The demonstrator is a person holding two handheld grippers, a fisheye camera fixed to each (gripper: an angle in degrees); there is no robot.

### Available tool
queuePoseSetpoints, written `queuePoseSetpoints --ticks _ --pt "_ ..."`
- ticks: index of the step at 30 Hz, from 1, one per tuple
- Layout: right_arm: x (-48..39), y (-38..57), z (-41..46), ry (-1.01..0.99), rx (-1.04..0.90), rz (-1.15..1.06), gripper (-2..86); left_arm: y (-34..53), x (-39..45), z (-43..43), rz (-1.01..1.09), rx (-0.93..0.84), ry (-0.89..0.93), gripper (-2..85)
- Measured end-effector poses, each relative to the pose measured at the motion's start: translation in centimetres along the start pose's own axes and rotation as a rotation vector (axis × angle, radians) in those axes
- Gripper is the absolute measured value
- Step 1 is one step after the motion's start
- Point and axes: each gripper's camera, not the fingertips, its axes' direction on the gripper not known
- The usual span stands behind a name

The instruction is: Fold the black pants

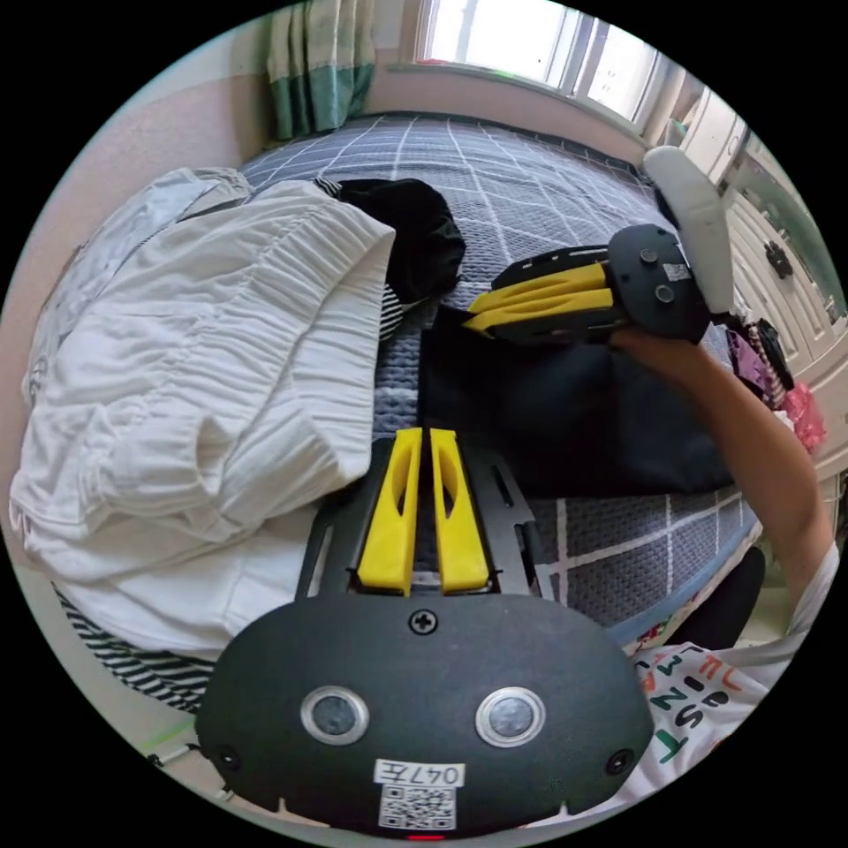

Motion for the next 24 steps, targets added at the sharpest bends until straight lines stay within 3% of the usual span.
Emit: queuePoseSetpoints --ticks 5,9,11,17,22,24 --pt "0.8 1.6 -1.6 0.01 0.023 0.071 5.1 2.2 0.8 -4.0 -0.031 0.15 0.037 4.5" --pt "1.2 6.1 -10.4 -0.066 0.18 0.118 2.3 3.4 2.1 -5.7 -0.009 0.206 0.243 6.1" --pt "-0.3 9.5 -13.2 -0.085 0.138 0.116 2.1 3.0 4.1 -4.7 0.036 0.179 0.264 6.4" --pt "-9.8 24.3 -17.6 0.102 -0.002 0.223 1.2 1.8 9.2 2.4 0.109 -0.021 -0.046 4.0" --pt "-14.2 30.9 -17.3 0.168 -0.159 0.273 0.4 3.0 5.6 0.3 -0.052 0.086 0.167 -0.3" --pt "-14.6 33.2 -20.4 0.23 -0.082 0.341 0.0 4.0 5.5 -1.7 -0.053 0.163 0.208 -0.7"
